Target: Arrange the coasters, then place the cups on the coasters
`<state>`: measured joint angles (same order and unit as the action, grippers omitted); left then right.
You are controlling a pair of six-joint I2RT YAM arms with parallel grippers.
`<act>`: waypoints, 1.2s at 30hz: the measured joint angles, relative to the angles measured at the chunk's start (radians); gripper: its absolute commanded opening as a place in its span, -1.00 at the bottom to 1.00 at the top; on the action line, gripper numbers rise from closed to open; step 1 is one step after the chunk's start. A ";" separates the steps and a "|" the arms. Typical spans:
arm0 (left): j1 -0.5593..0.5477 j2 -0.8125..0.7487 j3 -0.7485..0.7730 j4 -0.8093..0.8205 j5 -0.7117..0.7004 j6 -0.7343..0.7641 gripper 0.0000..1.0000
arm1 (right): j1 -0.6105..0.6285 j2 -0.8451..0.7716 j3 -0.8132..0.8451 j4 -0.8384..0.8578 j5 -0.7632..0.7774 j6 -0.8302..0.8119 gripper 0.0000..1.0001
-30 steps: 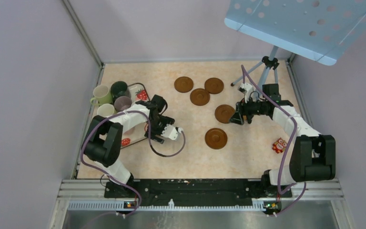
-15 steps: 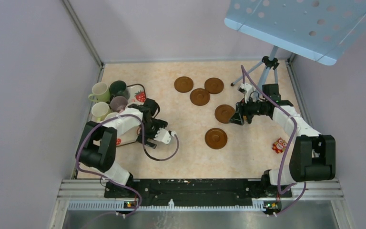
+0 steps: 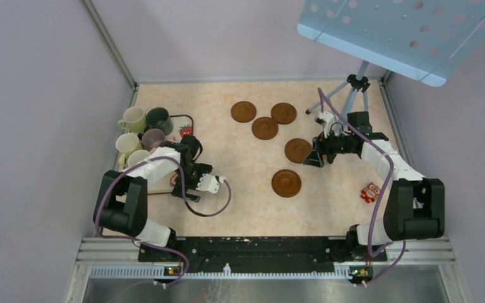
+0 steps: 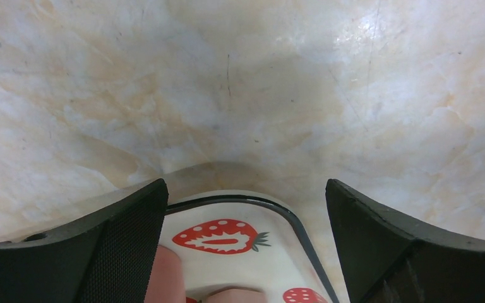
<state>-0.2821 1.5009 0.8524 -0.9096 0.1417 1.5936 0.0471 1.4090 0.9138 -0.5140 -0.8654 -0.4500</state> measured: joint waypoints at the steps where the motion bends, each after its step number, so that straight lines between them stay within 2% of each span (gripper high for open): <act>1: 0.006 -0.007 0.000 -0.008 0.001 -0.006 0.97 | 0.000 0.000 0.000 -0.003 0.002 -0.002 0.32; 5: 0.017 -0.020 0.016 -0.039 0.029 -0.052 0.97 | 0.012 0.000 0.000 -0.006 0.024 -0.002 0.32; 10: 0.008 -0.019 0.153 -0.087 0.157 -0.174 0.97 | 0.090 0.000 0.003 0.020 0.135 0.022 0.28; 16: -0.095 0.003 0.302 0.067 0.261 -0.460 0.98 | 0.163 0.060 0.115 0.060 0.271 0.105 0.19; 22: -0.129 0.233 0.535 0.269 0.282 -0.818 0.93 | 0.212 0.204 0.302 0.132 0.426 0.191 0.16; 26: -0.126 0.403 0.687 0.380 0.249 -0.980 0.92 | 0.255 0.320 0.411 0.151 0.499 0.221 0.16; 31: -0.125 0.576 0.841 0.472 0.203 -1.098 0.81 | 0.283 0.450 0.502 0.179 0.563 0.242 0.13; 36: -0.125 0.682 0.908 0.561 0.137 -1.160 0.78 | 0.285 0.537 0.544 0.201 0.601 0.257 0.11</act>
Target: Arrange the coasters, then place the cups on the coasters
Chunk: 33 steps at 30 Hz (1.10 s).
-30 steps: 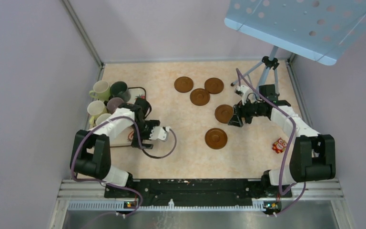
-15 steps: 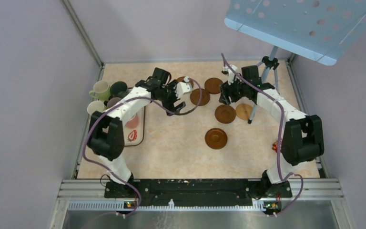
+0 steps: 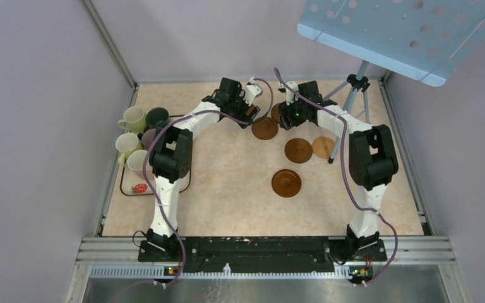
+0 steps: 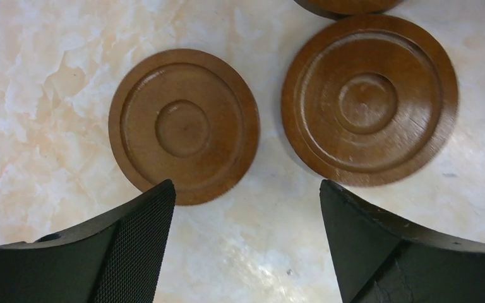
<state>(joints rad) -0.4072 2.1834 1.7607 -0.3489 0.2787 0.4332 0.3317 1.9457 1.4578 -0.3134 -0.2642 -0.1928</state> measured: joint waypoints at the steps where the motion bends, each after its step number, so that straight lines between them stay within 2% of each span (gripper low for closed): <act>1: 0.000 0.017 0.013 0.010 -0.008 -0.008 0.76 | 0.000 0.018 0.015 0.001 0.005 0.003 0.10; 4: 0.002 0.071 0.074 0.032 -0.027 -0.025 0.68 | 0.000 0.078 0.062 0.014 0.012 0.011 0.08; 13: 0.024 0.175 0.180 0.080 -0.041 -0.065 0.63 | 0.001 0.154 0.115 0.039 0.015 0.020 0.05; 21: 0.063 0.206 0.188 0.069 -0.021 -0.094 0.24 | 0.002 0.185 0.134 0.034 0.017 0.011 -0.08; 25: 0.083 0.195 0.151 0.087 0.005 -0.096 0.19 | 0.002 0.186 0.134 0.013 0.018 -0.006 -0.16; 33: 0.093 0.078 -0.035 0.112 0.016 -0.064 0.15 | 0.002 0.172 0.058 0.015 0.023 -0.057 -0.24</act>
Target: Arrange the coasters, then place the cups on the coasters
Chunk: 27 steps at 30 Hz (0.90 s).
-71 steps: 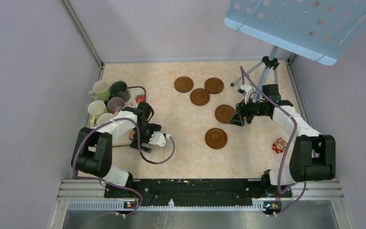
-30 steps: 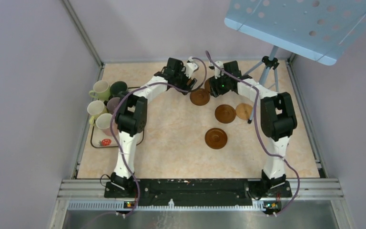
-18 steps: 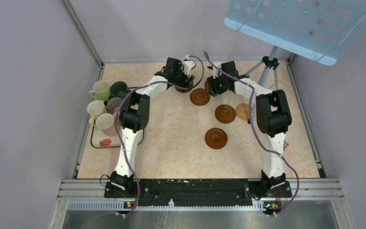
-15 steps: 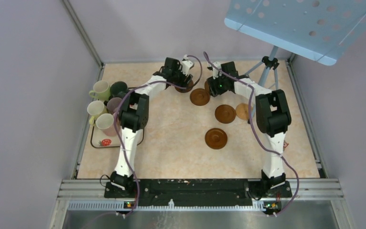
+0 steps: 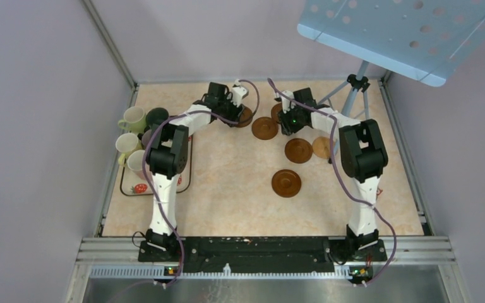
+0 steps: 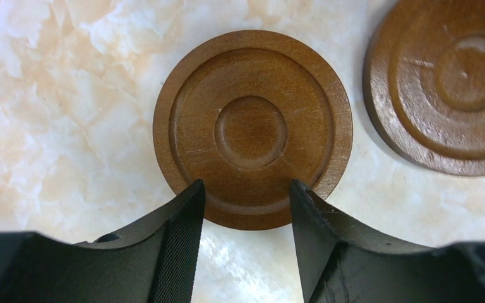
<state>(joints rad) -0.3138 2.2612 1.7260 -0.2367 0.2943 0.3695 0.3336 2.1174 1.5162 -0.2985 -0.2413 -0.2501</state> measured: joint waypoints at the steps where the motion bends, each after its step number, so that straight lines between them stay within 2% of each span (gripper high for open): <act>1: 0.000 -0.013 -0.020 -0.001 0.000 0.004 0.14 | 0.000 -0.012 -0.014 -0.005 -0.001 -0.005 -0.24; 10: 0.002 -0.101 -0.147 -0.010 0.024 0.017 0.19 | 0.005 -0.079 -0.103 -0.041 -0.061 -0.026 -0.24; 21: 0.010 -0.098 -0.136 -0.026 0.050 -0.018 0.30 | 0.039 -0.089 -0.071 -0.001 -0.081 0.044 0.07; 27: 0.024 -0.068 -0.093 -0.025 0.073 -0.059 0.30 | 0.090 -0.082 -0.002 0.045 -0.042 0.069 0.09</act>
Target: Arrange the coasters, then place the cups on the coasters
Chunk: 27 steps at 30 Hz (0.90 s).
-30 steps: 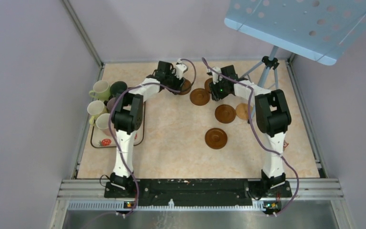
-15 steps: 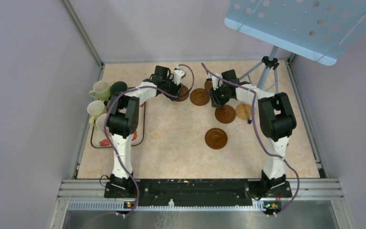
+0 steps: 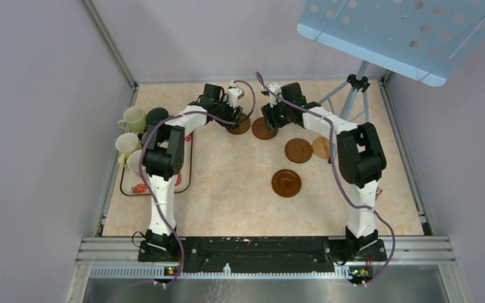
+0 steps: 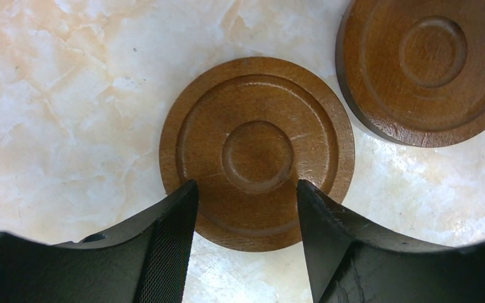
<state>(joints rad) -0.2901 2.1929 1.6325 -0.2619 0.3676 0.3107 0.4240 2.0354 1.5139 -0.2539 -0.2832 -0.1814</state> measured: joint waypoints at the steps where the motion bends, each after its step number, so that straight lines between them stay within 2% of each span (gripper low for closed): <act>1: 0.005 0.005 0.007 0.000 0.008 -0.006 0.31 | 0.007 0.008 0.018 0.005 0.006 0.002 0.09; 9: 0.028 0.015 0.018 0.006 0.033 -0.035 0.35 | 0.026 0.102 0.103 0.035 0.057 0.010 0.08; 19: 0.034 0.026 0.033 0.016 0.045 -0.055 0.39 | 0.033 0.152 0.109 0.000 0.062 -0.028 -0.23; 27: 0.052 0.026 0.034 0.018 0.048 -0.074 0.42 | 0.049 0.092 0.018 -0.003 0.048 -0.085 -0.34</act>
<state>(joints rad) -0.2382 2.2189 1.6665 -0.2443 0.4156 0.2367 0.4728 2.1277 1.5322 -0.2569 -0.2348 -0.2661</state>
